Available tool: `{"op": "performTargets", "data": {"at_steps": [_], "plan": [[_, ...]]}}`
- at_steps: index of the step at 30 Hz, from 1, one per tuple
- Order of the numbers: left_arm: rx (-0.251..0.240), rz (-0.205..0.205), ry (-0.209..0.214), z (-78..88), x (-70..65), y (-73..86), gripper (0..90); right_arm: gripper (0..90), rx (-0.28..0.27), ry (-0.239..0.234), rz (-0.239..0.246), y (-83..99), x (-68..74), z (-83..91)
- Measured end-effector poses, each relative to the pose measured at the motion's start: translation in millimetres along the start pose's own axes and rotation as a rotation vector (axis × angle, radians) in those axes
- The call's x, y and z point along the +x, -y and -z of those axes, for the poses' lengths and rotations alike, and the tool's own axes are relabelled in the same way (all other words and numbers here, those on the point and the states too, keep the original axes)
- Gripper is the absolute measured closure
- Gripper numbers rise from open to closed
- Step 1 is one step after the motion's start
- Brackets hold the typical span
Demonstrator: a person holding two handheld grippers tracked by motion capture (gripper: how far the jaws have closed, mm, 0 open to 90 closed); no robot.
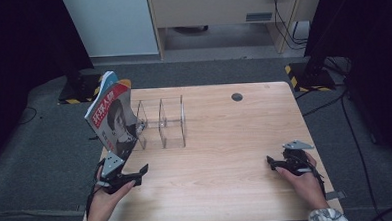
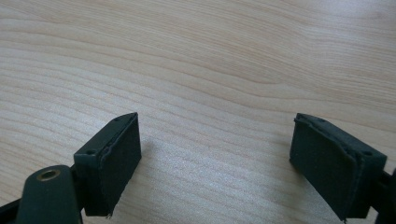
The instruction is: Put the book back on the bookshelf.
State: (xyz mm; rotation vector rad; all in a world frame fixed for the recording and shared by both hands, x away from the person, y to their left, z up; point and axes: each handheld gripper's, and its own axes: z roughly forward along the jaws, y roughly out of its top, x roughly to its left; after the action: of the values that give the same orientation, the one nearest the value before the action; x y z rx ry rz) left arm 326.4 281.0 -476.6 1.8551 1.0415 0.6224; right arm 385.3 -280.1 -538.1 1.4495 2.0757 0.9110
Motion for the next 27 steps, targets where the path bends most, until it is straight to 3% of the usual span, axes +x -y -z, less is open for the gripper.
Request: {"op": "performTargets", "data": {"at_steps": [27], "plan": [[0.036, -0.045, 0.065, -36.6, -22.1, -22.4, 8.0, 16.6, 0.001, -0.002, 0.001, 0.2, 0.0, 0.2]]}}
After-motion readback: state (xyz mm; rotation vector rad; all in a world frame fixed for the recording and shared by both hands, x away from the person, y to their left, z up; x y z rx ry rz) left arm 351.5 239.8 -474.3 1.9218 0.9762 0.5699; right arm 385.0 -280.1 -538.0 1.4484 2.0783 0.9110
